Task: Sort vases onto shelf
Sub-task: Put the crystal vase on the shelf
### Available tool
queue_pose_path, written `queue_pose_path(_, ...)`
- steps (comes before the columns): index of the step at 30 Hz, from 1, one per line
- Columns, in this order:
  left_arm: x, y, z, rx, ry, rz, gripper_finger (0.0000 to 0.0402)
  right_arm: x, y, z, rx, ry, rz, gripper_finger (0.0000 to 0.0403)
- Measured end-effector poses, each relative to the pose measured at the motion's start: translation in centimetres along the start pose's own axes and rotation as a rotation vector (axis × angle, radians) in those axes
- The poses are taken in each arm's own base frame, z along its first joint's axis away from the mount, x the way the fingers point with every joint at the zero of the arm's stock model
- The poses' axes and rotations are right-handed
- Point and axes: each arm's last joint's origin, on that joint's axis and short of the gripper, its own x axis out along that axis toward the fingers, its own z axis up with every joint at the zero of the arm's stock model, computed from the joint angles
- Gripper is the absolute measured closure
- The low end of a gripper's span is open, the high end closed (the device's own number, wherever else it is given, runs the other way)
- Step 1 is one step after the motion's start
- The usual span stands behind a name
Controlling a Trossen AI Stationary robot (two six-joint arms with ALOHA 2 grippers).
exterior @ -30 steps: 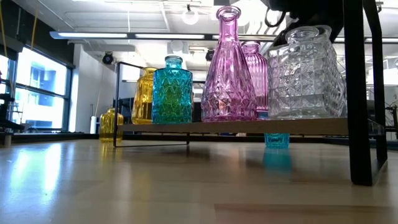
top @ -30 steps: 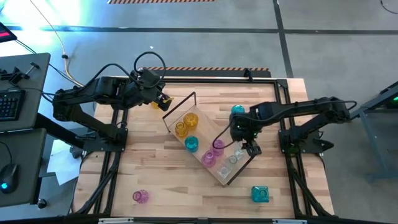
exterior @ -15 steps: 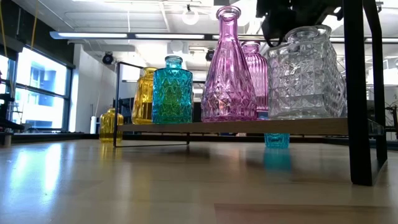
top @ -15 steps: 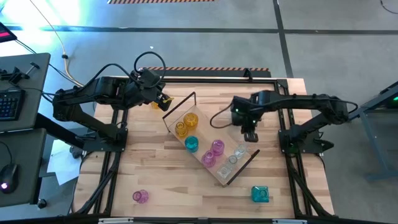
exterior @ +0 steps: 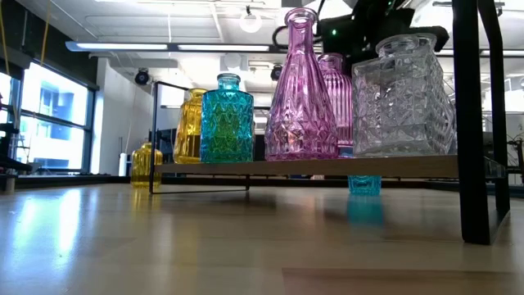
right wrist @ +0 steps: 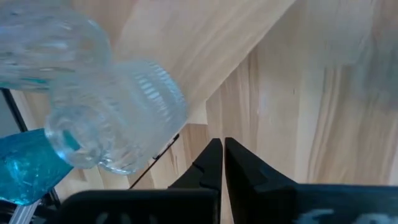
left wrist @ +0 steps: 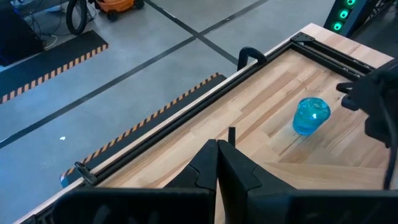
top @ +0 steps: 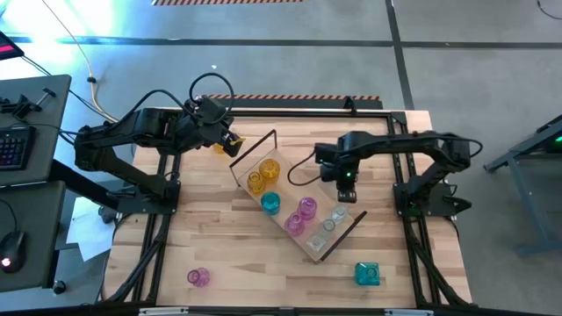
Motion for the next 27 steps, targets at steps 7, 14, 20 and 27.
queue_pose_path(7, -0.01, -0.01, -0.01, 0.0, 0.001, -0.003, 0.0401, 0.78, -0.17, -0.02, 0.053, 0.071, 0.051, 0.0403)
queue_pose_path(14, -0.01, -0.01, -0.01, 0.007, 0.002, -0.002, 0.0402, 0.75, 0.0, -0.27, 0.097, 0.095, 0.097, 0.0403)
queue_pose_path(20, -0.01, -0.01, -0.01, 0.016, 0.001, -0.002, 0.0401, 0.75, 0.16, -0.3, 0.115, 0.097, 0.141, 0.0403)
queue_pose_path(27, -0.02, -0.03, -0.01, 0.017, 0.001, -0.003, 0.0402, 0.78, 0.57, -0.51, 0.121, 0.121, 0.189, 0.0403)
